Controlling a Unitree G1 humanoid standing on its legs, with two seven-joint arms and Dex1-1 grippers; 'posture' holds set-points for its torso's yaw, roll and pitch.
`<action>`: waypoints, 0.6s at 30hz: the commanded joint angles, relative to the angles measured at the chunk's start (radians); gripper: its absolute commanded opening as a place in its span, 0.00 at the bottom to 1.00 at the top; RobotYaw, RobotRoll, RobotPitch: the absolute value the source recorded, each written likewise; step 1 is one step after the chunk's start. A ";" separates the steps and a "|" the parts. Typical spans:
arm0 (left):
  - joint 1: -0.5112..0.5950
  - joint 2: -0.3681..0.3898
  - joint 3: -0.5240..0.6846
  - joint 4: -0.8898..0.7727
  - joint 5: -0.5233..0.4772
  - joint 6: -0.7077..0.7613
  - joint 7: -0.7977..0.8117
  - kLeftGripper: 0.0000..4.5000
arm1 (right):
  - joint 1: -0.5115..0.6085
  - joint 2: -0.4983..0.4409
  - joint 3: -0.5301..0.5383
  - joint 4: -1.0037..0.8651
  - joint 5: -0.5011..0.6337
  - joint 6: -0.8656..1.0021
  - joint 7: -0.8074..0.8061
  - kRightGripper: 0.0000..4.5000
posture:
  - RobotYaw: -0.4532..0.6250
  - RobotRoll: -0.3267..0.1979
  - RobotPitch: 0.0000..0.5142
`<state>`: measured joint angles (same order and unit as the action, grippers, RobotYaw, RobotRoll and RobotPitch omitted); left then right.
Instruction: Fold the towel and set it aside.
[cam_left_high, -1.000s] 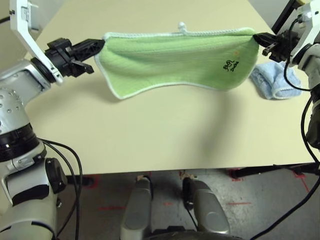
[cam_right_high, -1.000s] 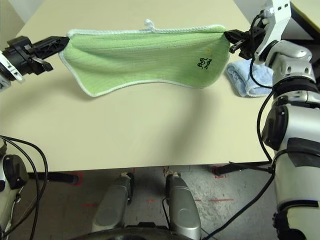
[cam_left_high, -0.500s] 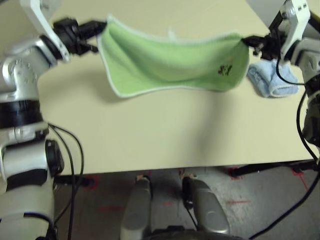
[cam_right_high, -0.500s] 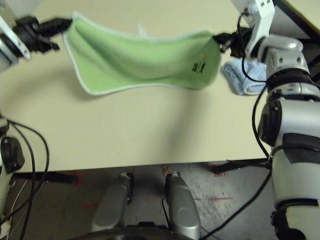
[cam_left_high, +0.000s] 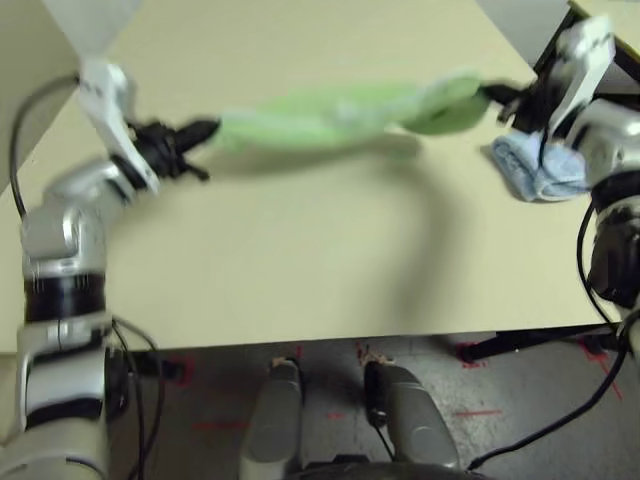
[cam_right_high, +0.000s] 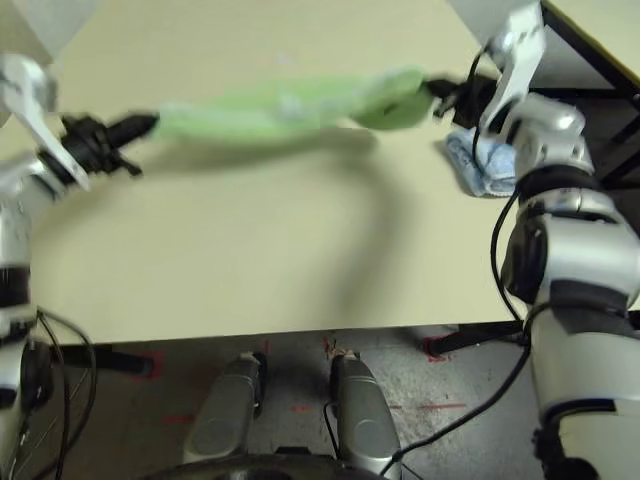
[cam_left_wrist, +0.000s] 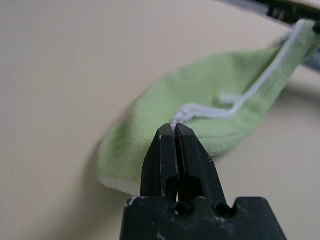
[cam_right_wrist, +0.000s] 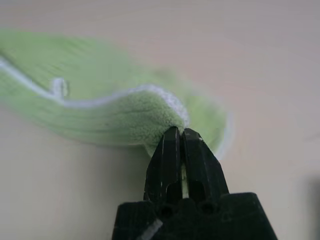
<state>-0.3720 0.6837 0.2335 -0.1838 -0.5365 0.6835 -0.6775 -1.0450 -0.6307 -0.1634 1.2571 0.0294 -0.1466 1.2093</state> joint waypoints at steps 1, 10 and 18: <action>0.090 -0.007 0.003 -0.134 -0.055 0.083 0.021 0.01 | 0.046 -0.038 0.025 -0.074 0.015 0.014 0.115 0.00 | 0.59 0.62 0.24; 0.202 0.091 0.039 -0.198 -0.129 0.191 -0.033 0.01 | 0.141 -0.100 0.088 -0.186 0.018 0.122 0.318 0.00 | 0.59 0.62 0.27; 0.246 0.192 0.128 -0.166 -0.224 0.255 -0.138 0.01 | 0.164 -0.140 0.125 -0.210 0.004 0.126 0.355 0.00 | 0.60 0.62 0.29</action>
<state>-0.1388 0.8599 0.3484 -0.3617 -0.7351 0.9188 -0.7945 -0.8907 -0.7595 -0.0505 1.0613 0.0324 -0.0224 1.5577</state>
